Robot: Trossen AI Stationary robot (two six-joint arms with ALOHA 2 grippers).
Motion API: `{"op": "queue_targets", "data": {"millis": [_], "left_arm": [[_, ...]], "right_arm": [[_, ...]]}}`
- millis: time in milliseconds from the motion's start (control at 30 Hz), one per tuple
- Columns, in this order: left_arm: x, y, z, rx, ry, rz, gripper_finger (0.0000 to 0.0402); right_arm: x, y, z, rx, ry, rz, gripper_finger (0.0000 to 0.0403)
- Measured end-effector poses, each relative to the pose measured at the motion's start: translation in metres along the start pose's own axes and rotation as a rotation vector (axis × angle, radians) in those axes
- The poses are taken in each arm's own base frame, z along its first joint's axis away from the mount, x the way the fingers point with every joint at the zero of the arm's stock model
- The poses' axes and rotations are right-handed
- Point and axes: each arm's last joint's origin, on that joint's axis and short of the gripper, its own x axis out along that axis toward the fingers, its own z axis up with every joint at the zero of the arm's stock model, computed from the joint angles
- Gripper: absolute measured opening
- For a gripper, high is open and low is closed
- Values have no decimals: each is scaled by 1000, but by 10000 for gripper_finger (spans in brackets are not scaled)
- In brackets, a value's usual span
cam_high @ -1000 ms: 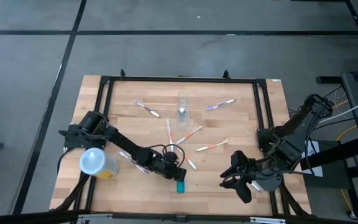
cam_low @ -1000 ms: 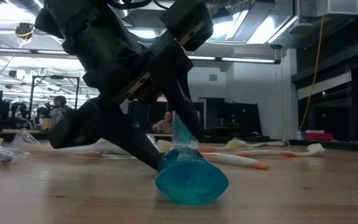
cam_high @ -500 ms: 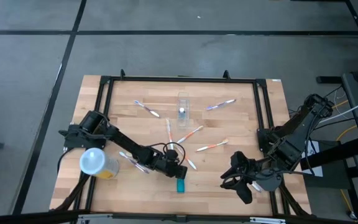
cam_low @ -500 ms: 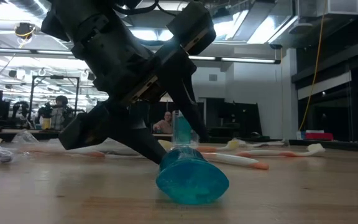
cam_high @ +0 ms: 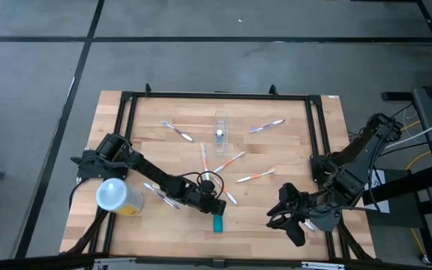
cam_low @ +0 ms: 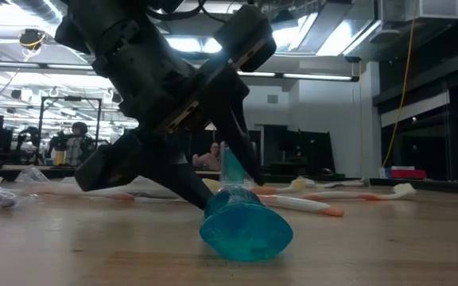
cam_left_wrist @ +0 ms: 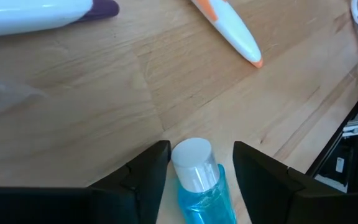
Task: Pick & Place toothbrushing station
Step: Put the blue mouthwash into the transparent organizer
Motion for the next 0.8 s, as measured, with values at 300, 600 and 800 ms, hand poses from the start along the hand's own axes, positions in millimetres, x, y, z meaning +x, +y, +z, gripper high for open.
{"op": "queue_targets", "data": {"millis": [300, 600, 800], "left_arm": [[0, 1, -1, -9, 13, 5, 99], [2, -3, -2, -3, 43, -47, 57], [-6, -25, 1, 24, -7, -247, 4]], "right_arm": [[0, 0, 0, -2, 1, -1, 187], [0, 0, 0, -2, 1, -2, 187], [0, 0, -1, -4, -1, -2, 187]]}}
